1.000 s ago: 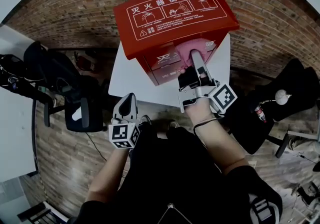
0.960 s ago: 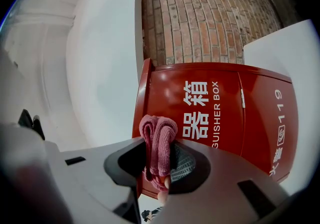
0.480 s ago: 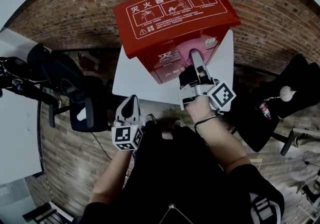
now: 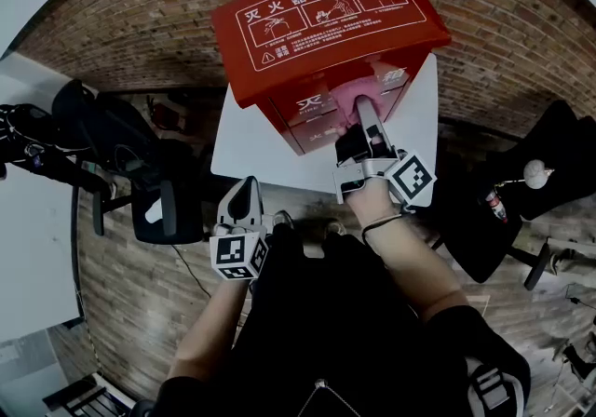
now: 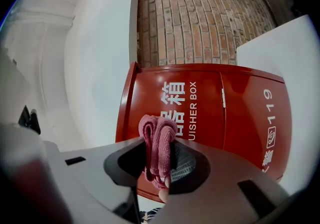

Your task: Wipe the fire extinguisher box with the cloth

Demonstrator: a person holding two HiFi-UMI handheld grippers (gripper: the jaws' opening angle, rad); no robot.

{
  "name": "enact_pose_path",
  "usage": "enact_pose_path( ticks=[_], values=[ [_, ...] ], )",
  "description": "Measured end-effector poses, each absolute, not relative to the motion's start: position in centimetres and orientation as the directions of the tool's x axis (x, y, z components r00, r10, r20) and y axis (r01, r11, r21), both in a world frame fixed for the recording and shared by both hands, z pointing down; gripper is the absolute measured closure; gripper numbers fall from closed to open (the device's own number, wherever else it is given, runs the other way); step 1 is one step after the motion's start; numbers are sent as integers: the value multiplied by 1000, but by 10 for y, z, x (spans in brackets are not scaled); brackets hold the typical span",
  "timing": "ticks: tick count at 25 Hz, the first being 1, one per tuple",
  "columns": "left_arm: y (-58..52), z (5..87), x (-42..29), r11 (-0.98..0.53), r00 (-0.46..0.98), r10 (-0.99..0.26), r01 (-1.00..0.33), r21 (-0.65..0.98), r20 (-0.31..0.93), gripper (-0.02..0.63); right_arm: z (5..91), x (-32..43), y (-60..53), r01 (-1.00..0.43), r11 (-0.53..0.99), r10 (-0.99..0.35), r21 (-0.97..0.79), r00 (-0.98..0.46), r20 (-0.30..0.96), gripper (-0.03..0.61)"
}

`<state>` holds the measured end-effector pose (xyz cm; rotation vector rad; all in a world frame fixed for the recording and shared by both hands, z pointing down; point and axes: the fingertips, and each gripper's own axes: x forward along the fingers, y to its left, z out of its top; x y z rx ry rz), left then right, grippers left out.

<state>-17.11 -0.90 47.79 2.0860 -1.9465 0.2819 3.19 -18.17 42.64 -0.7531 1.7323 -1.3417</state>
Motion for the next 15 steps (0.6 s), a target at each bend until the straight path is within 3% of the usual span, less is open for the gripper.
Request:
enact_pose_path(
  ticks=[15],
  values=[
    [-5, 480, -172, -47, 66, -942, -997, 66, 330, 586, 474, 32, -182, -29, 169, -854, -985, -503, -132, 471]
  ],
)
